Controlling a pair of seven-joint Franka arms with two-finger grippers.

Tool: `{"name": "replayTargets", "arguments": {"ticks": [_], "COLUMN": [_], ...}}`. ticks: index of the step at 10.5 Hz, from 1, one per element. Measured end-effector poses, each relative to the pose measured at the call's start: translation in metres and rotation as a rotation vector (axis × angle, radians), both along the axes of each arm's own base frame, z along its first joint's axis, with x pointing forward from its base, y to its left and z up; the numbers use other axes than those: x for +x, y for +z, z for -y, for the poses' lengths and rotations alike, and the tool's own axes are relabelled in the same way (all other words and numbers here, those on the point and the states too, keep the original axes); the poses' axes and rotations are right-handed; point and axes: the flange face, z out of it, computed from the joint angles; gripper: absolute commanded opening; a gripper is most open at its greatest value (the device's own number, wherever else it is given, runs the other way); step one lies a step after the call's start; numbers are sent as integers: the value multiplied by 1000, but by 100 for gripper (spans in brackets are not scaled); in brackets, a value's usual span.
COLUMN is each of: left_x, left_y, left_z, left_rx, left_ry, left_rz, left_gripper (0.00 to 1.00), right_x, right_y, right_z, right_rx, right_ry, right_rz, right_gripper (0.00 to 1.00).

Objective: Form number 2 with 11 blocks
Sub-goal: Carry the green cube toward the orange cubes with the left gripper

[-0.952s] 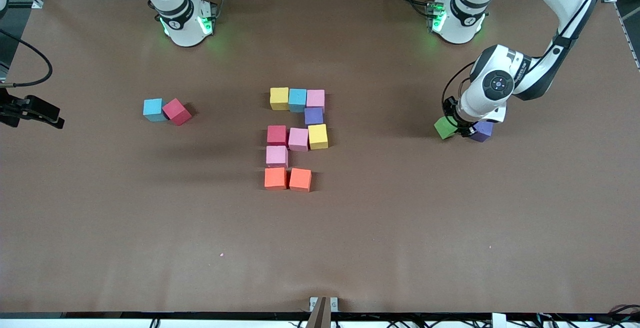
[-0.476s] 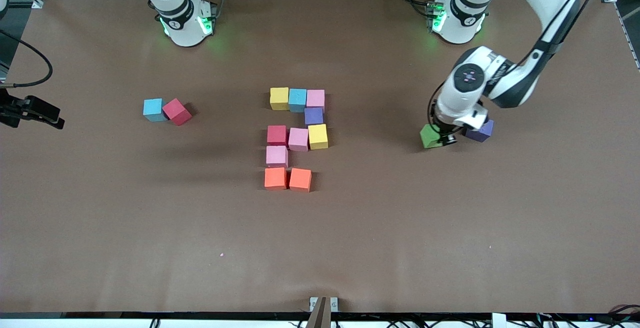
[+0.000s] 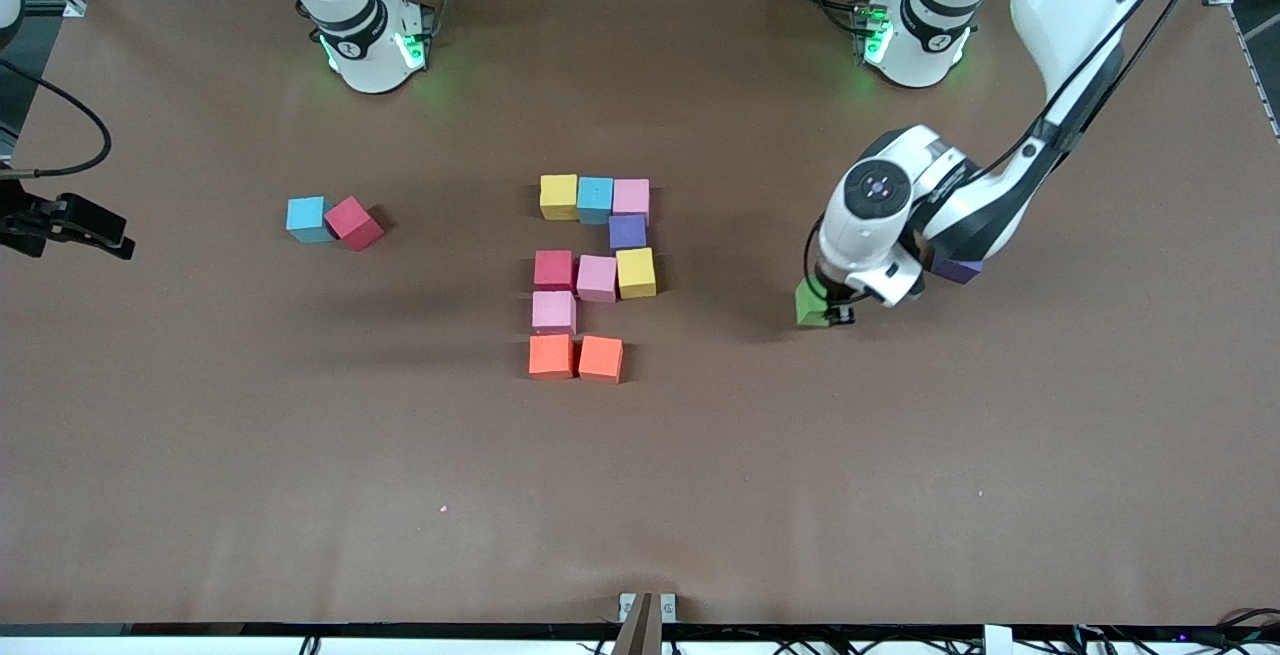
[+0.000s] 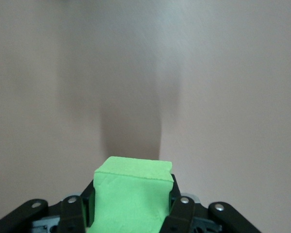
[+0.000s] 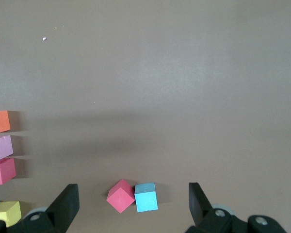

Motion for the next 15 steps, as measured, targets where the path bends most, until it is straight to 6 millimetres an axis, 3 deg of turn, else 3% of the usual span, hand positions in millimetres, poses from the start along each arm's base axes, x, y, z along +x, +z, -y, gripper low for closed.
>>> {"name": "replayTargets", "arguments": {"ticks": [3,8,12,15], "left_x": [22,41,54,49], "left_y": [2,-19,-4,3], "left_z": [57,113,133,151], "left_rx": [-36,17,-6,-20], "left_ry": [-33,-46,-43,-61], "left_rz": [-3,27,70,84], "left_gripper": [10,10,10,10], "right_x": [0,1,1,3], "right_y": [0,0,1,2], "right_z": [0,-1,2,1], "right_rx": [0,0,-1,-2], "right_ry": [0,2,-3,-1], "right_rz": [0,0,7,27], "right_gripper": [100,100,100,100]}}
